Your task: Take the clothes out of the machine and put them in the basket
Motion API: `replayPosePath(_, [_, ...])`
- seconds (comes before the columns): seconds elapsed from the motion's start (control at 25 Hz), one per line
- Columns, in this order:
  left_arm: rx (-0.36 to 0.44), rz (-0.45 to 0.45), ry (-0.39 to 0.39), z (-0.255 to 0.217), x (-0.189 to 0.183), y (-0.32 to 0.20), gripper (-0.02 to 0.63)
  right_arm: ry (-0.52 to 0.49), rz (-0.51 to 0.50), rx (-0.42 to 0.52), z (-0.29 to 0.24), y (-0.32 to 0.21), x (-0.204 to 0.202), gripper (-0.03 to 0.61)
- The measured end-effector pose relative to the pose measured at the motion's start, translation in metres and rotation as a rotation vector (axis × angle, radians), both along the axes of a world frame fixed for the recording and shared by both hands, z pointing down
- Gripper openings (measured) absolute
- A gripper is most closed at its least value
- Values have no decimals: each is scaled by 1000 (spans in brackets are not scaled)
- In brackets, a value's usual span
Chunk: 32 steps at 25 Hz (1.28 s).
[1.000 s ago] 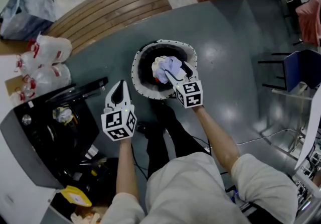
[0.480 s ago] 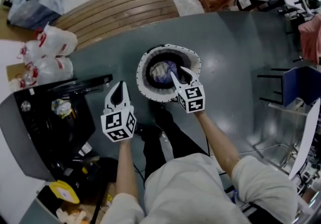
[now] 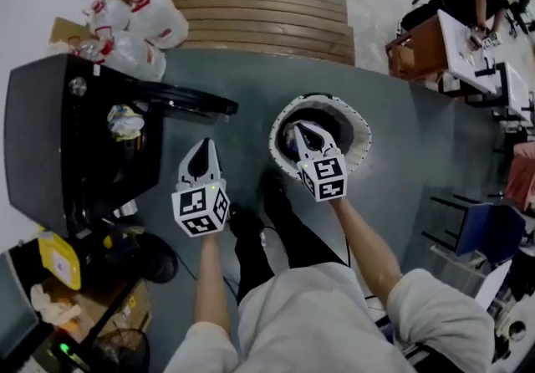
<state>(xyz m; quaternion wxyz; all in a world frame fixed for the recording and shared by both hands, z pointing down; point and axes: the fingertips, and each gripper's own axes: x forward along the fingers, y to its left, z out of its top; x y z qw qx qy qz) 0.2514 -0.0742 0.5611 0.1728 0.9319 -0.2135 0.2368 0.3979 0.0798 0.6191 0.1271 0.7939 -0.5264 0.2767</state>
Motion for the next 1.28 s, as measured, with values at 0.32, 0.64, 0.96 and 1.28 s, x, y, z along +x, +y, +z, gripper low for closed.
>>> replayPosePath(0.32, [11, -299, 6, 5, -167, -74, 18, 7, -311, 20, -5, -126, -129, 23])
replayPosePath(0.64, [-15, -534, 13, 46, -338, -130, 18, 25, -554, 18, 13, -222, -282, 23])
replayPosePath(0.96, [-5, -626, 43, 90, -421, -163, 18, 55, -694, 85, 30, -298, -379, 23])
replayPosePath(1.28, [-22, -682, 19, 112, -432, -198, 18, 39, -789, 100, 46, -366, -402, 23])
